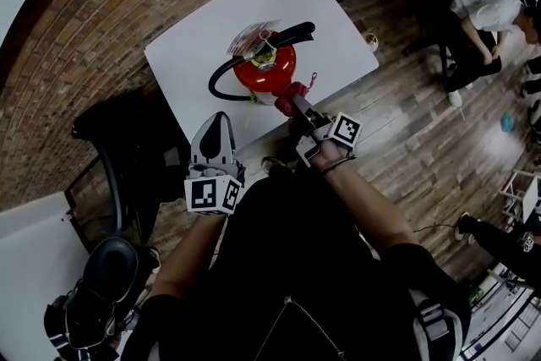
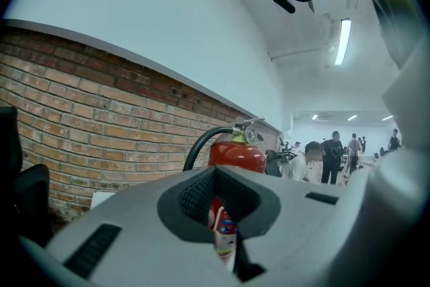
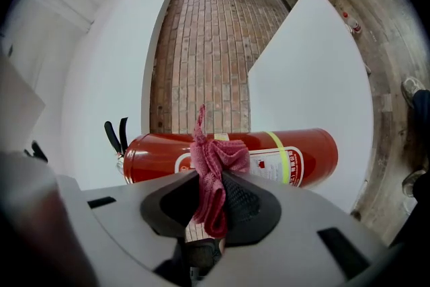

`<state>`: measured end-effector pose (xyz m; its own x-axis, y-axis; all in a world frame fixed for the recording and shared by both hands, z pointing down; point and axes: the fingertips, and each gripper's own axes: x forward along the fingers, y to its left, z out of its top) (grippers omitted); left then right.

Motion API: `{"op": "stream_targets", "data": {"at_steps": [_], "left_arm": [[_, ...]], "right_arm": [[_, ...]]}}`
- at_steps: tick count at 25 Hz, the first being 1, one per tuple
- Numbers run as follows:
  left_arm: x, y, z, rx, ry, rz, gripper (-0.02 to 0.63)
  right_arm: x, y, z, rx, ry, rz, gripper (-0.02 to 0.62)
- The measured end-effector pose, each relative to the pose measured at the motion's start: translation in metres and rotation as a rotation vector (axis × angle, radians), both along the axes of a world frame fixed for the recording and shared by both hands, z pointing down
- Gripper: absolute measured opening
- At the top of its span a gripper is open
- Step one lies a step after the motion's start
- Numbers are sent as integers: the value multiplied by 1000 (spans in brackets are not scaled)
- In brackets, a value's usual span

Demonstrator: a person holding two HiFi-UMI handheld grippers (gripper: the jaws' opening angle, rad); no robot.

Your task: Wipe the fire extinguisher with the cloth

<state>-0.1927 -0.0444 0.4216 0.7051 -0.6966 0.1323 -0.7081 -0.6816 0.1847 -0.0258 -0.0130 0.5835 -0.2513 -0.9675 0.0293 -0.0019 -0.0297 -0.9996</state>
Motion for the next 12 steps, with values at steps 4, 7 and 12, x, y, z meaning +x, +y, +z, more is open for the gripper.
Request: {"op": "stream_targets", "data": {"at_steps": [4,7,12], "left_arm": [[-1,1,-3,3,4,-1,29],[-2,2,-5,9,7,0,30],[-1,2,-4,7,13,-1,29]], "right_arm": [[-1,1,-25,28,-11,1,100],[-1,2,-42,49,-10,1,100],[-1,1,-70,91,-15,7,100]]}}
